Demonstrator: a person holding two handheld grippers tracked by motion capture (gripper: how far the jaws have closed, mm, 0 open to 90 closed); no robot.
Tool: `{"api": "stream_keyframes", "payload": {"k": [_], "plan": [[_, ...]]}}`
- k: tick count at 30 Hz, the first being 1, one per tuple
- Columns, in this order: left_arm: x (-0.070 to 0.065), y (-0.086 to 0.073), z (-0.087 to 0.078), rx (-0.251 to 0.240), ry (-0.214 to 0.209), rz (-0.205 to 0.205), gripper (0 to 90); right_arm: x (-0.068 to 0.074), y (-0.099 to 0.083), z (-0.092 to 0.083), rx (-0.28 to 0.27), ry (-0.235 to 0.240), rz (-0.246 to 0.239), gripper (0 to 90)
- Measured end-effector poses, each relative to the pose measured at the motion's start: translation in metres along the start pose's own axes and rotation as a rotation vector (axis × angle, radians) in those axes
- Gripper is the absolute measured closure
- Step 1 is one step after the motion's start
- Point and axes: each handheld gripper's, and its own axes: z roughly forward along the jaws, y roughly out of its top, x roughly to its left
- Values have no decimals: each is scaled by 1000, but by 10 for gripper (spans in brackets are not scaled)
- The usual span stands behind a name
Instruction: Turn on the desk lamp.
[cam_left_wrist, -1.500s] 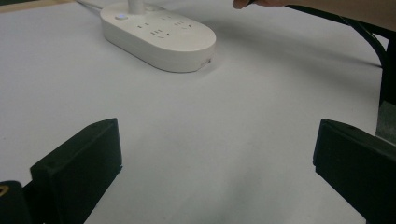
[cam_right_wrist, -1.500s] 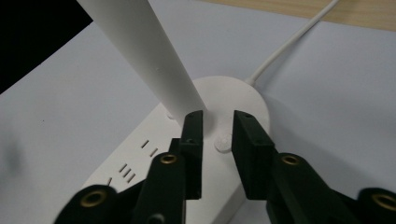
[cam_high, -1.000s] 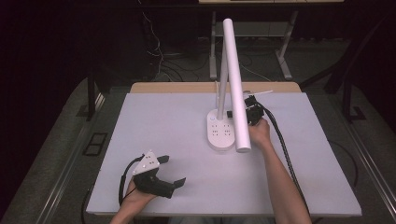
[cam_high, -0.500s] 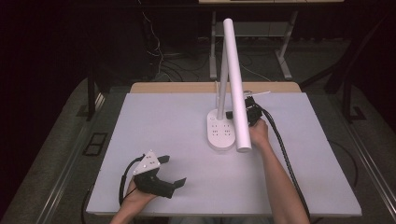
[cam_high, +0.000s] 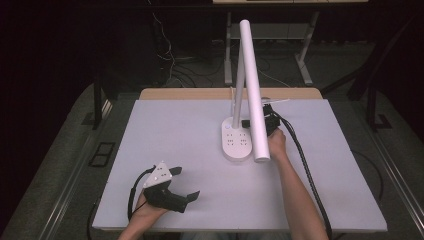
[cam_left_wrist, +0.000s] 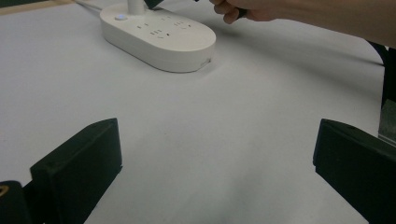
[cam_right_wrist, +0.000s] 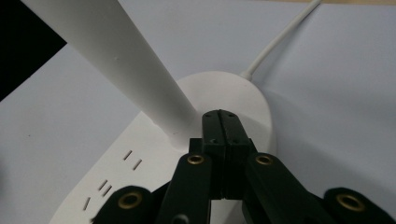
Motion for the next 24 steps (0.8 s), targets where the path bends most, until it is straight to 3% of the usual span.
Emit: {"api": "stream_keyframes", "payload": {"k": [6, 10, 24], "plan": [[0, 0, 0, -1, -3, -2, 1, 3, 1, -1, -2, -10, 0, 896], [1, 0, 0, -3, 0, -8, 1, 7, 2, -2, 6, -36, -24, 896], [0, 0, -1, -8, 3, -4, 1, 17, 10, -30, -7, -42, -68, 896]]}}
